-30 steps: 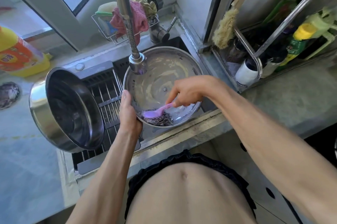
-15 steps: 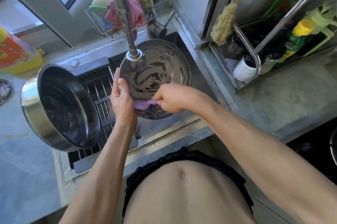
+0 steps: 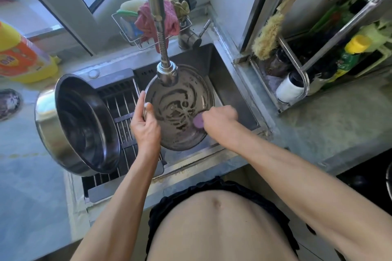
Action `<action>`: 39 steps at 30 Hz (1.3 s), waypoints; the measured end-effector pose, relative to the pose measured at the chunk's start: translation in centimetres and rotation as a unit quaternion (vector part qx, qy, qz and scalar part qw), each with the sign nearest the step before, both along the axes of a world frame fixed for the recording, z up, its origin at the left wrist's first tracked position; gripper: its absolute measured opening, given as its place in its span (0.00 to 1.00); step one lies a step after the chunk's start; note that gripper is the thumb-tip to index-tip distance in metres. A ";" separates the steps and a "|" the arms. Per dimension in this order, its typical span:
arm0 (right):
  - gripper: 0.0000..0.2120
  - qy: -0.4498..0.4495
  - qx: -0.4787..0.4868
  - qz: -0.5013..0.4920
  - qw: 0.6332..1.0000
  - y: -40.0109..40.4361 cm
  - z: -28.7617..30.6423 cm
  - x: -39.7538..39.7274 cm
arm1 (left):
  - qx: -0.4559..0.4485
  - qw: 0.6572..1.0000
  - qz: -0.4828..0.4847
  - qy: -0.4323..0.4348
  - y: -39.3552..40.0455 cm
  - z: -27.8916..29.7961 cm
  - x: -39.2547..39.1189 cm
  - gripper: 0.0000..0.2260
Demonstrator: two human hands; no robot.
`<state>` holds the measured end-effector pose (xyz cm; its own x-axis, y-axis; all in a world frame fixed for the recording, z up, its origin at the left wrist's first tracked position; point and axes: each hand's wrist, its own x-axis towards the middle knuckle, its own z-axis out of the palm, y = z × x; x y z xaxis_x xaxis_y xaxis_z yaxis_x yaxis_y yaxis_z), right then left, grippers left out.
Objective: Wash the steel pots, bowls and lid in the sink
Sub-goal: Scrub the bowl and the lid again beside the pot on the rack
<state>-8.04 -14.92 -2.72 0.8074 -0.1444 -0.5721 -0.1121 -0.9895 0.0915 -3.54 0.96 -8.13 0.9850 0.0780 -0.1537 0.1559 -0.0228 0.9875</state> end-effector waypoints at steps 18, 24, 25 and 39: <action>0.23 -0.166 0.239 -0.100 0.952 1.5 -0.6 0.8 | -0.028 0.987 0.030 0.155 -0.2 -0.8 0.8 0.12; 0.15 -0.132 0.049 -0.118 0.983 -0.9 1.2 1.3 | -0.043 0.981 0.060 0.177 0.5 -1.4 1.0 0.11; 0.16 -0.148 0.041 -0.106 0.982 -0.2 1.3 1.4 | -0.023 0.985 0.048 0.167 0.5 -1.4 0.7 0.12; 0.16 -0.088 0.208 -0.030 0.974 1.3 1.6 0.3 | 0.007 0.989 0.028 0.143 1.1 -1.3 1.3 0.14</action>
<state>-7.72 -13.61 -1.13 0.8954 0.0213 -0.4447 -0.1476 -0.9281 -0.3418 -2.28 2.06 -9.44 0.8953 0.1345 -0.4247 0.4308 -0.0189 0.9022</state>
